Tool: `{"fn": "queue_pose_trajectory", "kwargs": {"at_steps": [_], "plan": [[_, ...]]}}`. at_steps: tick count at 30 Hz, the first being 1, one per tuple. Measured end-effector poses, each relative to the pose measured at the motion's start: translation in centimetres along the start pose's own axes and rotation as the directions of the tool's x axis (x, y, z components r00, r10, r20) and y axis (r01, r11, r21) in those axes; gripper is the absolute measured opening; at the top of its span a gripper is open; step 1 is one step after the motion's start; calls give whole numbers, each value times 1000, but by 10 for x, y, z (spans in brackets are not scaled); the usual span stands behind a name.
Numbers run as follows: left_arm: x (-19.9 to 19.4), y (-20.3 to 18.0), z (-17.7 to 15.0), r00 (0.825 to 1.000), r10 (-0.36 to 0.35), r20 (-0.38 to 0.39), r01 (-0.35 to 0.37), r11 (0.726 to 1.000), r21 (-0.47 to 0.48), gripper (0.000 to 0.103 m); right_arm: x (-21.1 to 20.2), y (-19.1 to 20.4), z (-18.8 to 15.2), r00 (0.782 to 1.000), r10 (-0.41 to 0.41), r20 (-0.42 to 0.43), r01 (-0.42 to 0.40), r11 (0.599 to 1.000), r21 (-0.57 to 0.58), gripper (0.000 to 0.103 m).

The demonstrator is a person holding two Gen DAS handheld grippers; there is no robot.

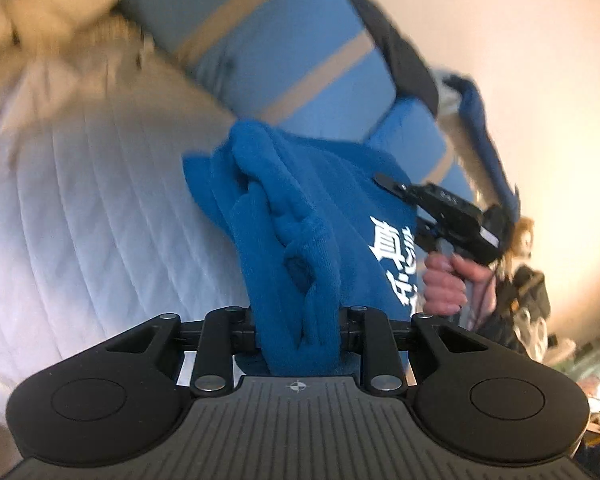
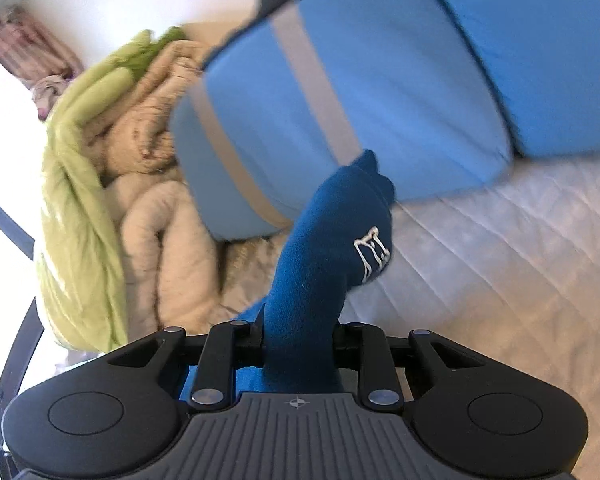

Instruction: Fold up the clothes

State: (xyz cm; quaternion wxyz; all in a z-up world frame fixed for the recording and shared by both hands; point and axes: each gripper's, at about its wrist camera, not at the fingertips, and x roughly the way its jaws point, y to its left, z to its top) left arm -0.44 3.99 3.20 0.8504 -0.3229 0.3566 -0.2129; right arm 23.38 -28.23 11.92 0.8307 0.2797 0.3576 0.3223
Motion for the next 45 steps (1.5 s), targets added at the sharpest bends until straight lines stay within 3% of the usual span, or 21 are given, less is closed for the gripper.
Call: {"fn": "queue_pose_trajectory", "kwargs": {"at_steps": [3, 4, 5, 6, 7, 8, 9, 16, 23, 27, 33, 38, 45], "plan": [[-14, -5, 37, 989, 34, 145, -41, 998, 48, 31, 11, 32, 30, 998, 38, 53, -34, 996, -78, 28], [-16, -7, 48, 976, 72, 208, -92, 992, 90, 41, 20, 45, 43, 995, 33, 89, -21, 991, -134, 30], [-14, -6, 61, 951, 146, 273, -183, 976, 115, 57, 28, 57, 56, 992, 30, 125, -6, 982, -190, 43], [-10, -3, 70, 932, 217, 289, -258, 959, 114, 65, 42, 68, 66, 987, -30, 160, 71, 964, -256, 83], [-6, -1, 77, 917, 276, 287, -315, 944, 100, 70, 56, 71, 74, 984, -77, 163, 120, 954, -276, 102], [-2, 2, 83, 900, 332, 283, -369, 926, 86, 70, 61, 70, 75, 983, -100, 155, 140, 952, -272, 103], [-1, 4, 83, 893, 354, 279, -389, 918, 79, 70, 66, 69, 76, 982, -122, 146, 158, 950, -267, 103], [-5, -12, 38, 893, 352, 281, -412, 890, 196, 72, 39, 55, 53, 965, -236, 110, 259, 916, -306, 103], [-5, -26, 6, 908, 345, 240, -403, 876, 264, 72, -46, 32, 25, 930, -343, 133, 367, 847, -385, 103], [0, -29, -8, 909, 350, 225, -403, 874, 271, 73, -97, 13, 8, 897, -406, 176, 441, 787, -432, 103], [13, -30, -25, 900, 390, 196, -433, 858, 278, 73, -158, -29, -31, 860, -482, 165, 507, 772, -385, 103], [26, -22, -36, 893, 425, 148, -450, 847, 282, 73, -198, -78, -66, 810, -565, 158, 583, 742, -332, 103], [47, -1, -44, 875, 476, 94, -482, 830, 283, 73, -259, -163, -116, 713, -688, 133, 701, 703, -123, 103]]}}
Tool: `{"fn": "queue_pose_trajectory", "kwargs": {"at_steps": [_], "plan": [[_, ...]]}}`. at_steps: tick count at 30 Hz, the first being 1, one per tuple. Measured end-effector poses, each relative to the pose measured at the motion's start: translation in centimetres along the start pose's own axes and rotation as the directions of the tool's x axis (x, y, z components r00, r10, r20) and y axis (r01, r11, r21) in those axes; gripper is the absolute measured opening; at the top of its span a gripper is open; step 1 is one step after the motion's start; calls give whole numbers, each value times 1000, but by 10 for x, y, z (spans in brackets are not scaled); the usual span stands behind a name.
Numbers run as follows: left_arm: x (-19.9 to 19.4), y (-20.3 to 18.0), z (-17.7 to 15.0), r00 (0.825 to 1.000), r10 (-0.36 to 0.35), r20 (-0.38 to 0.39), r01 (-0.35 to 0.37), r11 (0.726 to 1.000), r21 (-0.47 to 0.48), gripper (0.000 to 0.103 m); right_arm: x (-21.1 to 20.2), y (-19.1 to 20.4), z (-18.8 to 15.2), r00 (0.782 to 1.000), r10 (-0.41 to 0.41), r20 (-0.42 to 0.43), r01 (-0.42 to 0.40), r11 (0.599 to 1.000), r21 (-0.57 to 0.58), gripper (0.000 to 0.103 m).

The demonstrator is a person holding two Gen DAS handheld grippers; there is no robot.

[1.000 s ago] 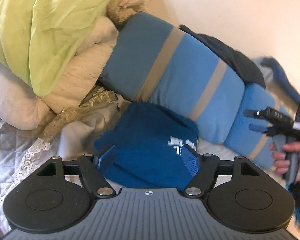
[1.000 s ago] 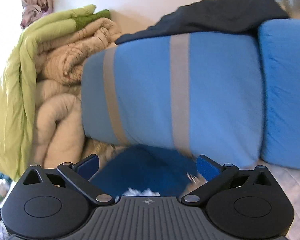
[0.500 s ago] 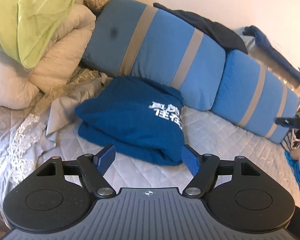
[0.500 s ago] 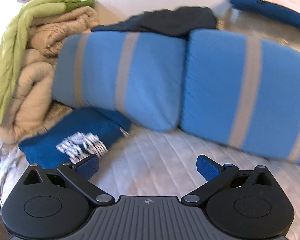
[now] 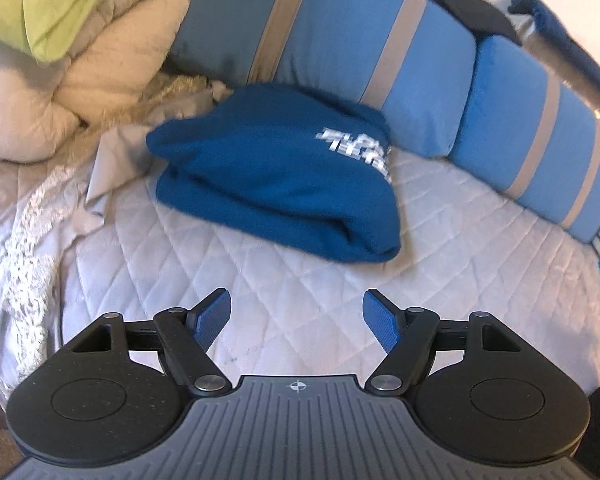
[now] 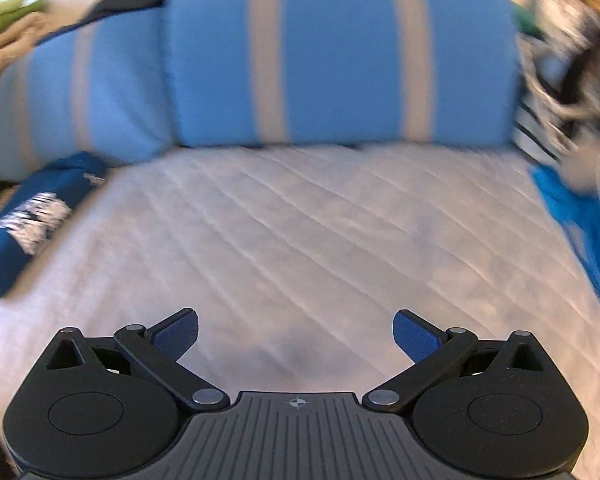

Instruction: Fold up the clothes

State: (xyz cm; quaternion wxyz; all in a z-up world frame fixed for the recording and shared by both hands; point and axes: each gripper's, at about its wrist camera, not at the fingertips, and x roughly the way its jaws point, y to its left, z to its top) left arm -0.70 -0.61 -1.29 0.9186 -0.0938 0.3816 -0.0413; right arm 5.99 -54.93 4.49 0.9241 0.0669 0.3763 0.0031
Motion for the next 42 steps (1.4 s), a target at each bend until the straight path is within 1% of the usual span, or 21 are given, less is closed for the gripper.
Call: {"fn": "queue_pose_trajectory", "kwargs": {"at_steps": [2, 4, 7, 9, 12, 13, 15, 16, 17, 18, 20, 21, 26, 30, 33, 36, 39, 42], "plan": [[7, 2, -3, 1000, 14, -17, -14, 1000, 5, 73, 1, -24, -19, 999, -47, -1, 47, 998, 33, 103], [14, 4, -6, 999, 28, -27, -27, 999, 16, 73, 0, -50, -36, 996, -89, -2, 89, 992, 92, 103], [25, 10, -12, 998, 50, -41, -49, 999, 20, 73, -4, -85, -55, 988, -155, -7, 154, 972, 177, 103], [33, 15, -15, 996, 67, -53, -66, 998, 20, 73, -9, -102, -66, 982, -191, -1, 187, 960, 211, 103], [45, 21, -22, 993, 91, -71, -90, 996, 26, 73, -13, -118, -78, 967, -254, 16, 244, 946, 214, 103], [47, 21, -24, 993, 97, -64, -94, 995, 34, 73, -13, -122, -82, 962, -272, 19, 262, 942, 208, 103], [50, 15, -27, 993, 110, -46, -106, 991, 84, 78, -9, -130, -89, 952, -305, 12, 297, 936, 189, 103], [52, 12, -28, 992, 117, -37, -112, 988, 109, 81, -10, -131, -92, 949, -313, 30, 303, 937, 173, 103], [53, 10, -29, 992, 123, -28, -118, 984, 134, 86, -10, -132, -95, 948, -316, 46, 306, 939, 155, 103], [55, 7, -30, 991, 129, -19, -125, 979, 158, 89, -9, -132, -95, 948, -315, 51, 305, 941, 145, 103], [61, 3, -30, 990, 142, -13, -137, 972, 191, 101, -8, -135, -93, 946, -318, 59, 308, 942, 135, 103], [65, 2, -29, 989, 147, -10, -142, 969, 201, 103, -7, -137, -91, 945, -320, 60, 310, 941, 132, 103], [77, 8, -19, 991, 134, -11, -129, 972, 194, 103, 8, -163, -75, 947, -314, 63, 300, 939, 168, 103], [84, 10, -13, 992, 128, -6, -124, 973, 196, 103, 17, -176, -64, 960, -274, 62, 263, 955, 140, 103], [89, 11, -10, 992, 123, 8, -123, 976, 179, 103, 24, -179, -56, 965, -257, 59, 248, 961, 121, 103], [96, 9, -7, 990, 140, 24, -142, 976, 167, 103, 31, -182, -48, 968, -244, 58, 237, 965, 113, 103], [105, 4, 1, 987, 161, 26, -163, 971, 176, 103, 40, -187, -38, 971, -233, 48, 227, 968, 107, 103], [113, 5, 8, 987, 157, 22, -158, 971, 179, 103, 50, -192, -29, 974, -225, 31, 221, 970, 100, 103]]}}
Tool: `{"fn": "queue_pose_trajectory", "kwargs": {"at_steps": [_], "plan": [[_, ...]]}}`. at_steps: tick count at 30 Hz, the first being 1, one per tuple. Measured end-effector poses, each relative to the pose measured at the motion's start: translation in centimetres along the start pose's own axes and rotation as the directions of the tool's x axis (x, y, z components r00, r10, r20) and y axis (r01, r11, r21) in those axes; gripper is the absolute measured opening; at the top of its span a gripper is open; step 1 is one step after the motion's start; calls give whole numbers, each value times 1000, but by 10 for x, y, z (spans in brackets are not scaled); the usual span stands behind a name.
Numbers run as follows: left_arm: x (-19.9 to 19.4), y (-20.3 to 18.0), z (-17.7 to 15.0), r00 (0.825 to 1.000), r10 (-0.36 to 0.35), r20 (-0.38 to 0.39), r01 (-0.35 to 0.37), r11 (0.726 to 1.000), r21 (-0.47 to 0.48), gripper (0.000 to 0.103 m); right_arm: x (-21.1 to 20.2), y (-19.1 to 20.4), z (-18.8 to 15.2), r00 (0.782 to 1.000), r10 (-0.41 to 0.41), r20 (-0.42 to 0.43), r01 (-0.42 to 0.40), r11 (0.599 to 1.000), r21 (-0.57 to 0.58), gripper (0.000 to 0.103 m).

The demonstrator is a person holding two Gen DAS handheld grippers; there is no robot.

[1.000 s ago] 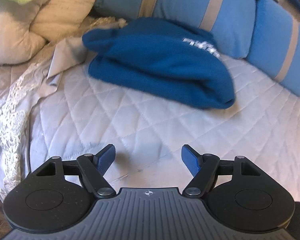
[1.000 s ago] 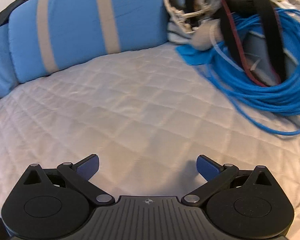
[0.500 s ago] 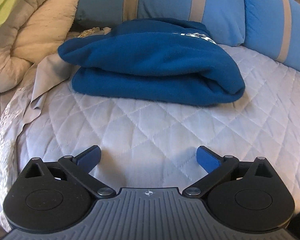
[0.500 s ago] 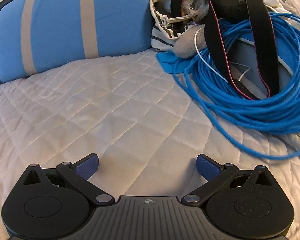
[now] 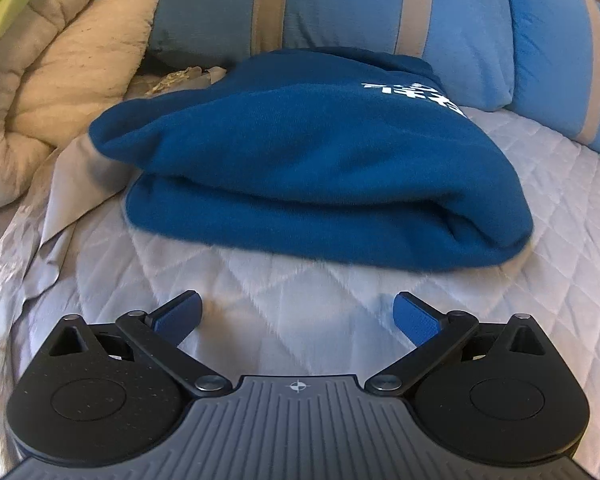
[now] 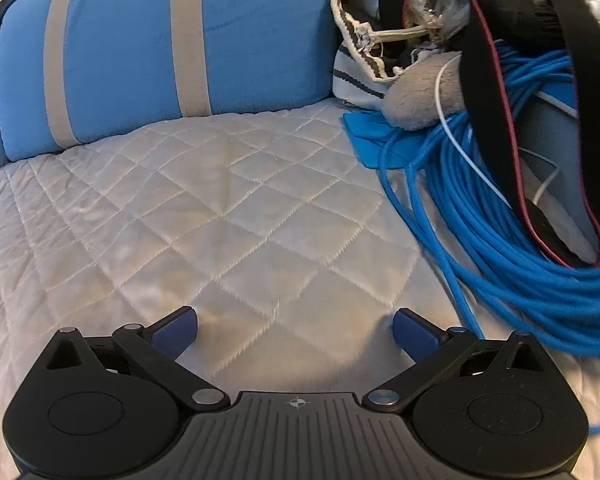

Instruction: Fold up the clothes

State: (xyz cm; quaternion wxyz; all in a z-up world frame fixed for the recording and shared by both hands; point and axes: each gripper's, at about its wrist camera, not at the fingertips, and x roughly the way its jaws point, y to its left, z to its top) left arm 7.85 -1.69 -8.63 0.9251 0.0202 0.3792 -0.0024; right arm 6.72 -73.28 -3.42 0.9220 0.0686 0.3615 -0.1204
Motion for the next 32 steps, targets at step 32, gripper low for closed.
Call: {"fn": "queue_pose_trajectory", "kwargs": {"at_steps": [32], "plan": [[12, -5, -9, 989, -3, 149, -2, 999, 32, 103, 7, 2, -8, 994, -14, 106, 15, 1000, -6, 103]]}}
